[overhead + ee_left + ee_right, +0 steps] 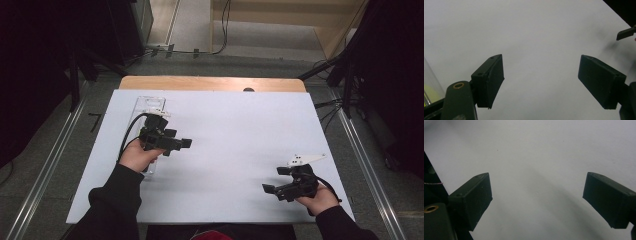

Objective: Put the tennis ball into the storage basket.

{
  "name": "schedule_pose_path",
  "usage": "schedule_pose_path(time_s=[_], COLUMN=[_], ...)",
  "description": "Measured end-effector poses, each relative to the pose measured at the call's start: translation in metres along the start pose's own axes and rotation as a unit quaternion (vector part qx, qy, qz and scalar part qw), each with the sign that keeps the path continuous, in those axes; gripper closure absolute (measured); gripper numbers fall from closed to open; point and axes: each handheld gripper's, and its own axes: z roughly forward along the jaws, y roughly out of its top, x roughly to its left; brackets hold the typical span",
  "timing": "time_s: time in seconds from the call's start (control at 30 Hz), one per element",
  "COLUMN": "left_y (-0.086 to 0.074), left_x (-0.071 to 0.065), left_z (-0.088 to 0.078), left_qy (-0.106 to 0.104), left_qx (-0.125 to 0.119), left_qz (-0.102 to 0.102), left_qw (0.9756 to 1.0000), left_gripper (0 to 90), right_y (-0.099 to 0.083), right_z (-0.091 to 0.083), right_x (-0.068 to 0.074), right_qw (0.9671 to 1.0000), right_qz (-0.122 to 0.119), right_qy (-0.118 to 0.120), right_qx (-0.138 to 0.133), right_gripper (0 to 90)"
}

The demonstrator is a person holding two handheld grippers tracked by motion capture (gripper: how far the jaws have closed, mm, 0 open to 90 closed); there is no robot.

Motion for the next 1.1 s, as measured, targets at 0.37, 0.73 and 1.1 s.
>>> schedule_pose_path(time_s=[0.37,0.73,1.1], left_y=[-0.015,-0.028,-0.042], left_x=[-0.004,-0.006,-0.006], left_z=[0.002,0.004,-0.002], left_qy=[-0.005,-0.013,-0.015], left_qx=[0.003,0.012,0.009], left_qz=[0.009,0.023,0.032], left_qw=[0.9999,0.9996,0.9993], left_gripper=[21.7,21.6,21.6], right_y=[0.000,0.000,0.000], right_z=[0.000,-0.001,0.000], right_x=[0.000,0.000,0.000], right_qw=[1.0000,1.0000,1.0000], right_qz=[0.001,0.001,0.001], right_qy=[0.000,-0.001,-0.001], right_qx=[0.000,0.000,0.001], right_gripper=[6.7,6.8,6.8])
